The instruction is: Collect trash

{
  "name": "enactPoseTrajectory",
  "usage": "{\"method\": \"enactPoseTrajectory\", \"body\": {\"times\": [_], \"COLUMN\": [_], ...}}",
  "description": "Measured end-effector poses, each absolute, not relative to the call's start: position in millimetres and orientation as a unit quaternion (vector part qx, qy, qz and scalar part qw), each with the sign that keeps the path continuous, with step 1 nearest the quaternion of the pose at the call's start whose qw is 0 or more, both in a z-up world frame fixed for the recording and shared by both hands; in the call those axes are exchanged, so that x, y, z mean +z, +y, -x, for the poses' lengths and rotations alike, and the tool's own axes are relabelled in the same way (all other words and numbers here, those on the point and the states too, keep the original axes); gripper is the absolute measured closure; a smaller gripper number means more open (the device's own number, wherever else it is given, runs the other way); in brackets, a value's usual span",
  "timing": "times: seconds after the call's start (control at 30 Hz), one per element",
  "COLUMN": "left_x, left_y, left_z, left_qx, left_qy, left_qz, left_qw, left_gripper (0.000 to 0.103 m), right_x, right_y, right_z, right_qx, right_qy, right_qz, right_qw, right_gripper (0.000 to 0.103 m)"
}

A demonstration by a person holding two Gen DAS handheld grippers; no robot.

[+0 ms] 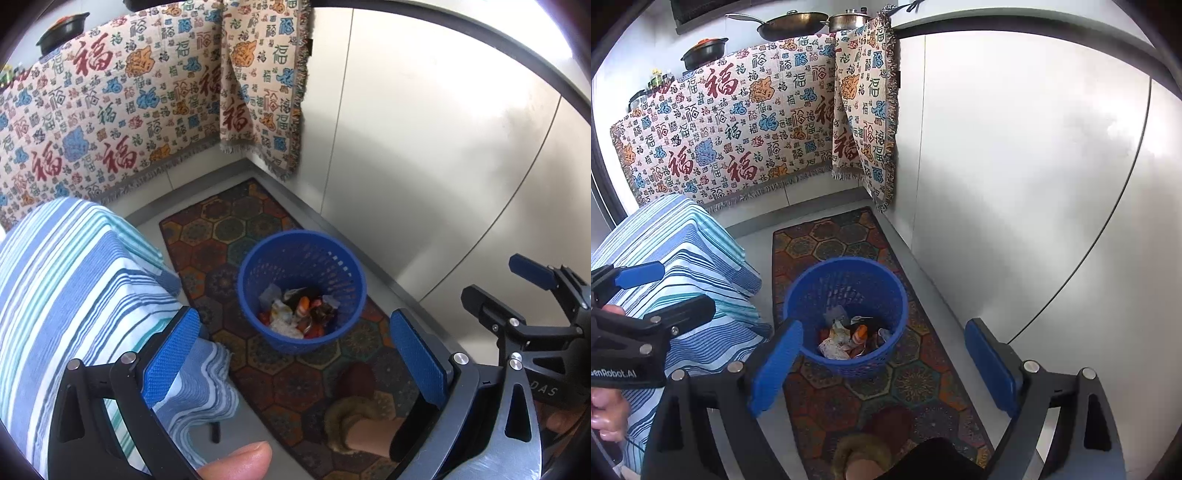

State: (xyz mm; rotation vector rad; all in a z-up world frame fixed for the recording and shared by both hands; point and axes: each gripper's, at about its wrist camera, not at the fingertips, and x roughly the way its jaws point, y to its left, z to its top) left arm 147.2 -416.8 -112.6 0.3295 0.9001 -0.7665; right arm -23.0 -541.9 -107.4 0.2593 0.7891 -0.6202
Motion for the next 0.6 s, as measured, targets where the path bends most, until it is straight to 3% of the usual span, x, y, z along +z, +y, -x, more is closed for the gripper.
{"method": "enactPoseTrajectory", "body": {"times": [0.6], "left_x": [-111.7], "left_y": [-412.3], "left_z": [-150.5], "left_qx": [-0.338], "left_qy": [0.412], "left_qz": [-0.164], "left_qw": [0.83], "left_gripper": [0.0], "right_x": [-108.9], "right_y": [-542.0], "right_z": [22.8], "right_qx": [-0.297], "right_qy": [0.378], "right_qz": [-0.127], "right_qw": [0.867], "right_gripper": [0.012]}}
